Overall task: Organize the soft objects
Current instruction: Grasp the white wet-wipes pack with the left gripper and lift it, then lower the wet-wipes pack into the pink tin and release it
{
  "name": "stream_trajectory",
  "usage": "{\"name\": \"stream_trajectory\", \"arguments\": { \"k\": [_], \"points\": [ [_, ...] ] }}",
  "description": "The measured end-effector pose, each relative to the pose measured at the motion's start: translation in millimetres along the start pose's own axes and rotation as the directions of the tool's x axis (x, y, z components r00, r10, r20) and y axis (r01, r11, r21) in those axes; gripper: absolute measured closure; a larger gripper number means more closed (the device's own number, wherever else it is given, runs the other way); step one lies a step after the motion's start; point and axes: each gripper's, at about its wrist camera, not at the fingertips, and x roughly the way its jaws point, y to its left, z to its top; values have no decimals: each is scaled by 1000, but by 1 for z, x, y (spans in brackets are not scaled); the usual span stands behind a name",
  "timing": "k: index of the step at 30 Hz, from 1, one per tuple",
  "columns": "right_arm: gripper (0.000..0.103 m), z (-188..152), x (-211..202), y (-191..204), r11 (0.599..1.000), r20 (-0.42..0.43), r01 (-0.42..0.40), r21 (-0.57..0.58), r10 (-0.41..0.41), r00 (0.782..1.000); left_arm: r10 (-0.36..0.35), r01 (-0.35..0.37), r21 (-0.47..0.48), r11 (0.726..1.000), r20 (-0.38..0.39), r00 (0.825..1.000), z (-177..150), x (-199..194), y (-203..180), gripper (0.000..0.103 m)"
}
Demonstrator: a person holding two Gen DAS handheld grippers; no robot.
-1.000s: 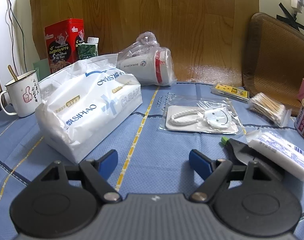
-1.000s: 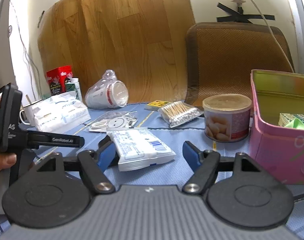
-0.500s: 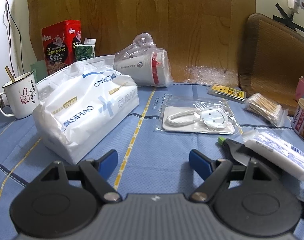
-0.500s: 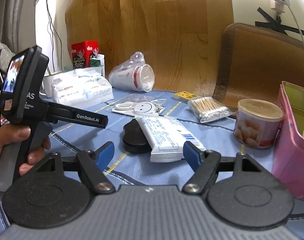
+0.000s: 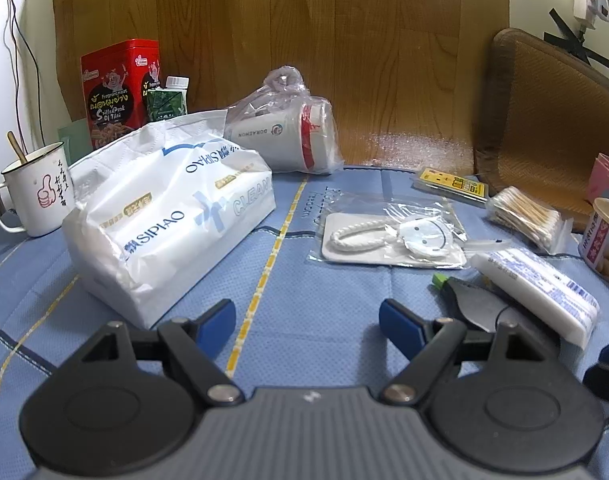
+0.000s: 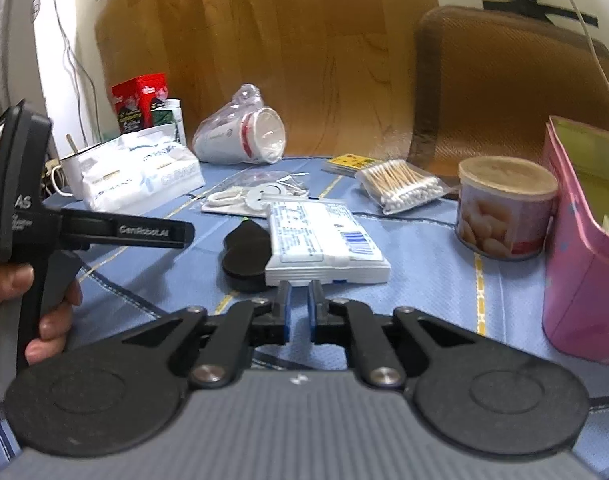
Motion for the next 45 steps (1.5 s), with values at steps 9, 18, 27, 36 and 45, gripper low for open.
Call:
{"name": "stream_trajectory", "arguments": {
  "k": [9,18,27,36,45],
  "points": [
    [44,11,-3,-16,993,46,-31,117,26,999,-249,257,-65,964,112,962,-5,-23,19,19],
    [5,29,32,-18,998,-5,-2,70,2,1000,-487,497,-221,839,103,867,-5,-14,38,21],
    [24,9,11,-21,992,-96,-28,122,40,995,-711,708,-175,684,57,701,-9,-18,26,24],
    [25,-31,-49,-44,915,17,-150,375,155,988,-778,765,-140,628,-135,614,-21,-50,-48,64],
    [25,3,-116,-54,983,303,113,147,-154,940,-829,838,84,539,-124,545,48,-85,-160,65]
  ]
}}
